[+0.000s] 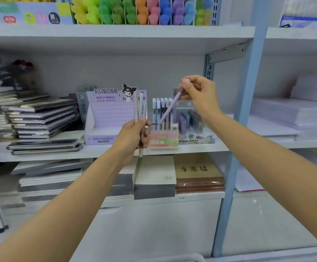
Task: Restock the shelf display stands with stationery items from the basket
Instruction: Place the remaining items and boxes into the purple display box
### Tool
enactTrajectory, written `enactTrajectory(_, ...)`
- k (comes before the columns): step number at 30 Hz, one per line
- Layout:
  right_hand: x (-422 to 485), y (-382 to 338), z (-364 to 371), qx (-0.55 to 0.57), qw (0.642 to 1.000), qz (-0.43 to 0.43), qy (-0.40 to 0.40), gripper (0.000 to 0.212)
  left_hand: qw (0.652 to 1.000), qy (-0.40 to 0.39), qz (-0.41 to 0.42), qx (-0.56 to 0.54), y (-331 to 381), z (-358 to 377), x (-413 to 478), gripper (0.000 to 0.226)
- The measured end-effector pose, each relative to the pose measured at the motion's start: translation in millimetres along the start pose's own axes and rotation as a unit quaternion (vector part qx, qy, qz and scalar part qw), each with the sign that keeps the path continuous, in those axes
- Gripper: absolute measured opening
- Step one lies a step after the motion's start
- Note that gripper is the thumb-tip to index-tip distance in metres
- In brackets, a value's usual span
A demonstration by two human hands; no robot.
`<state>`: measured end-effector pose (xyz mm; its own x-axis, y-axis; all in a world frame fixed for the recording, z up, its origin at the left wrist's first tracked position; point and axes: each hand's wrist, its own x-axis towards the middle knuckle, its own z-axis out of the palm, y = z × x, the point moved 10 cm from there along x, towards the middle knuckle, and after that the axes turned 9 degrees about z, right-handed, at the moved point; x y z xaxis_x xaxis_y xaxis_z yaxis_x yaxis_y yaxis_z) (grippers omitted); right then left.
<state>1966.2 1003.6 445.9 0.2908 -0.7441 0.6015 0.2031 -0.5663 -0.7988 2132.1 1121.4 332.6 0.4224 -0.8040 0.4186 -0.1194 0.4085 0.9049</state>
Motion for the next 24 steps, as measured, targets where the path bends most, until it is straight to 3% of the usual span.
enactTrajectory(4,11,12,12,-0.040,0.999,-0.001,-0.010,0.012,1.000,-0.010,0.013,0.022,2,-3,9,0.025)
enactTrajectory(10,25,15,5,0.030,0.999,0.012,0.029,0.012,0.998,-0.004,0.038,0.046,1,-11,18,0.027)
enactTrajectory(15,21,22,27,-0.098,0.995,-0.014,-0.028,0.009,0.998,-0.009,0.061,0.023,1,-10,24,0.028)
enactTrajectory(24,17,31,50,-0.171,0.978,-0.027,-0.113,0.011,0.998,-0.029,0.046,0.031,-13,-6,26,0.030)
